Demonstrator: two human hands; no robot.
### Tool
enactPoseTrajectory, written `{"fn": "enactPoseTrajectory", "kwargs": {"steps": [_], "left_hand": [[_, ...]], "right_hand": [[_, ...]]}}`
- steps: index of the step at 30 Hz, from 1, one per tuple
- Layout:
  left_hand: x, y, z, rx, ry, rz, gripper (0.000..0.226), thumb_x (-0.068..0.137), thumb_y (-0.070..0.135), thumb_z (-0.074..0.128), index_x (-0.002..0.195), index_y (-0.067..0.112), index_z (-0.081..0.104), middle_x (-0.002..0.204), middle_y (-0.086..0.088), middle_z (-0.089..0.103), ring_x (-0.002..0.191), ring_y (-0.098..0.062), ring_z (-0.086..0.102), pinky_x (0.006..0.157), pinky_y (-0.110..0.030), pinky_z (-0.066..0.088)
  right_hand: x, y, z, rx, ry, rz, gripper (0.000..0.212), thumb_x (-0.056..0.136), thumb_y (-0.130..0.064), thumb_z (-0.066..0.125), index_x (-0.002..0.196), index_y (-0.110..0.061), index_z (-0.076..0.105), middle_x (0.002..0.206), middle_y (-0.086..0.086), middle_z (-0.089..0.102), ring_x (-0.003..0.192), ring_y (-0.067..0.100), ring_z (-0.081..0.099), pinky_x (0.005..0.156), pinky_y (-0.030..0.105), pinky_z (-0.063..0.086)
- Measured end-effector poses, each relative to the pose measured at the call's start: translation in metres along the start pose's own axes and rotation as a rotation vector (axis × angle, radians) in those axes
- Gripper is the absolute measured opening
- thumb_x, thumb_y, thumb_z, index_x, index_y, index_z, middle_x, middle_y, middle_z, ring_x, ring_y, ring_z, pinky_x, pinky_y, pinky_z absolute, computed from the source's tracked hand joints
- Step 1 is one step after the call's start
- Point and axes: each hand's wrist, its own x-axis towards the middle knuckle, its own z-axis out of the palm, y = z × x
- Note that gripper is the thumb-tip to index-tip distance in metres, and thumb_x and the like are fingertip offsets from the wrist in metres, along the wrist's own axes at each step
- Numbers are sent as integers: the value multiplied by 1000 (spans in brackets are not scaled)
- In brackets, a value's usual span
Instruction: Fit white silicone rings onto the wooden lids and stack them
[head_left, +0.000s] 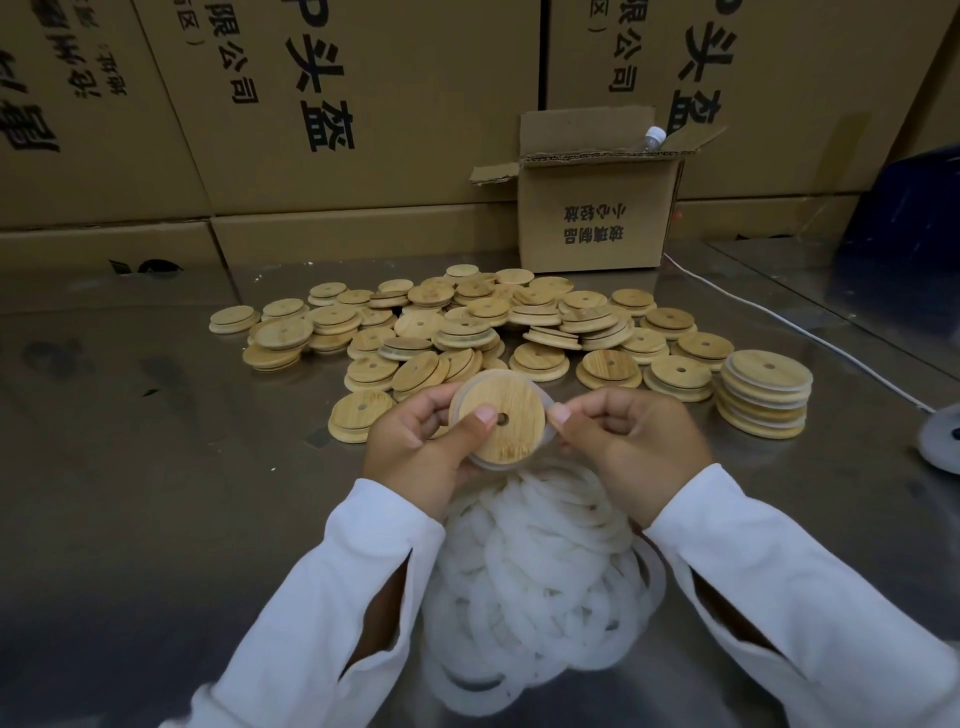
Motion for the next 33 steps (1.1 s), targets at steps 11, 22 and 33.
{"fn": "enactPoseTrajectory", "kwargs": {"steps": [11, 22, 33], "left_hand": [[1, -5, 0, -30, 6, -32, 17, 79, 0, 61, 90, 11, 66, 88, -9, 71, 80, -19, 69, 60, -26, 57], [1, -6, -2, -26, -3, -43, 15, 77, 1, 62, 87, 11, 67, 78, -6, 73, 75, -18, 70, 60, -27, 57], [0, -3, 2, -148, -32, -85, 16, 79, -4, 56, 89, 4, 64, 72, -6, 73, 69, -16, 70, 55, -24, 56]], "right_hand": [[-3, 4, 6, -38, -8, -26, 16, 82, -13, 63, 68, -19, 61, 55, -7, 63, 55, 3, 57, 59, 16, 49], [-8, 4, 6, -7, 5, -2, 14, 81, -14, 66, 68, -17, 63, 53, -7, 64, 45, -4, 52, 48, 7, 40], [-7, 1, 4, -70, 13, -34, 12, 82, -14, 65, 71, -18, 63, 68, 0, 68, 71, 17, 65, 64, 21, 49]]}}
